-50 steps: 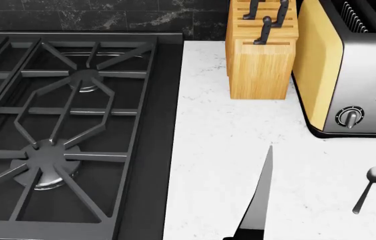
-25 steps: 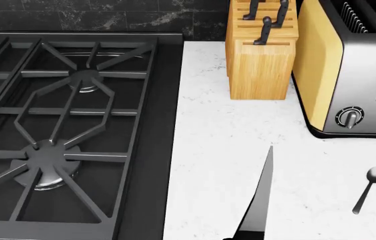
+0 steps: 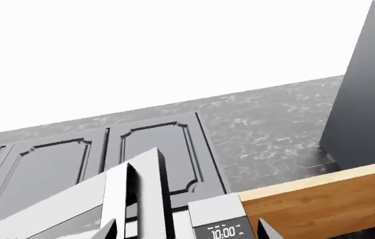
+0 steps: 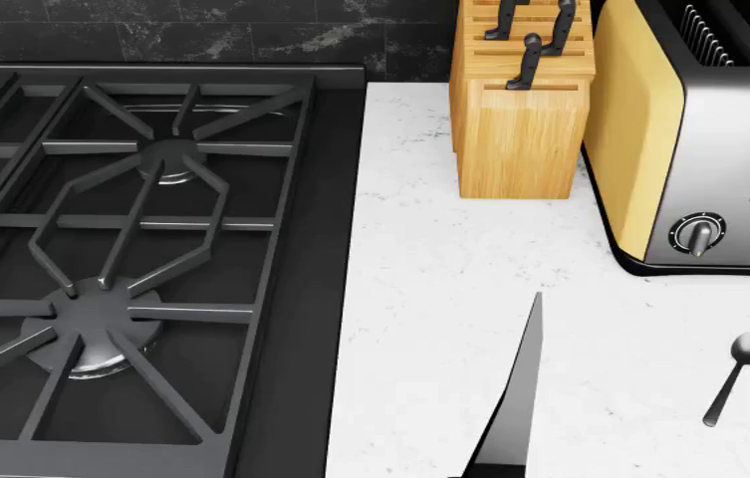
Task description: Open the microwave door
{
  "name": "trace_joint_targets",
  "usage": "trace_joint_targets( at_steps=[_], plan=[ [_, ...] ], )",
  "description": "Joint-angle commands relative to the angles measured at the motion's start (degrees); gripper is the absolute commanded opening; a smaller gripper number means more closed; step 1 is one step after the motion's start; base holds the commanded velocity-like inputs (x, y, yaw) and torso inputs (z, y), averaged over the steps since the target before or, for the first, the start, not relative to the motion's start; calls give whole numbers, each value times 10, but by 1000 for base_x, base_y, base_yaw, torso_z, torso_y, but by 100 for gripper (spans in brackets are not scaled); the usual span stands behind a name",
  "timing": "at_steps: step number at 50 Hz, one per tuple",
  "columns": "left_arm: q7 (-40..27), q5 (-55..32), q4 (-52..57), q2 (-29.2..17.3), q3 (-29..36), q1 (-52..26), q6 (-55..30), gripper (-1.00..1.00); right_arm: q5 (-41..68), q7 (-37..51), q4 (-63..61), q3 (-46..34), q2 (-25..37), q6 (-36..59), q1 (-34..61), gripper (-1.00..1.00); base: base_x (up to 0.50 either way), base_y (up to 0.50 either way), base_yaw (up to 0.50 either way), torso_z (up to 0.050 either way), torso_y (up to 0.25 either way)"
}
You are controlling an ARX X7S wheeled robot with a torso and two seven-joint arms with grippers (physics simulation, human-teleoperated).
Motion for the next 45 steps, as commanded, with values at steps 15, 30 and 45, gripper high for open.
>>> trace_joint_targets(
  at_steps=[15,30,45],
  plan=[
    [233,415,75,-10,212,25,-13,100,1,3,-6,-3,4,-2,-4,100,0,0,0,0,0],
    [250,481,84,-10,281,40,0,100,0,5,-3,-4,6,-6,-5,100,0,0,0,0,0],
    [277,633,60,-31,423,46,57,100,2,6,-11,-3,9,-3,-7,100,0,0,0,0,0]
  ],
)
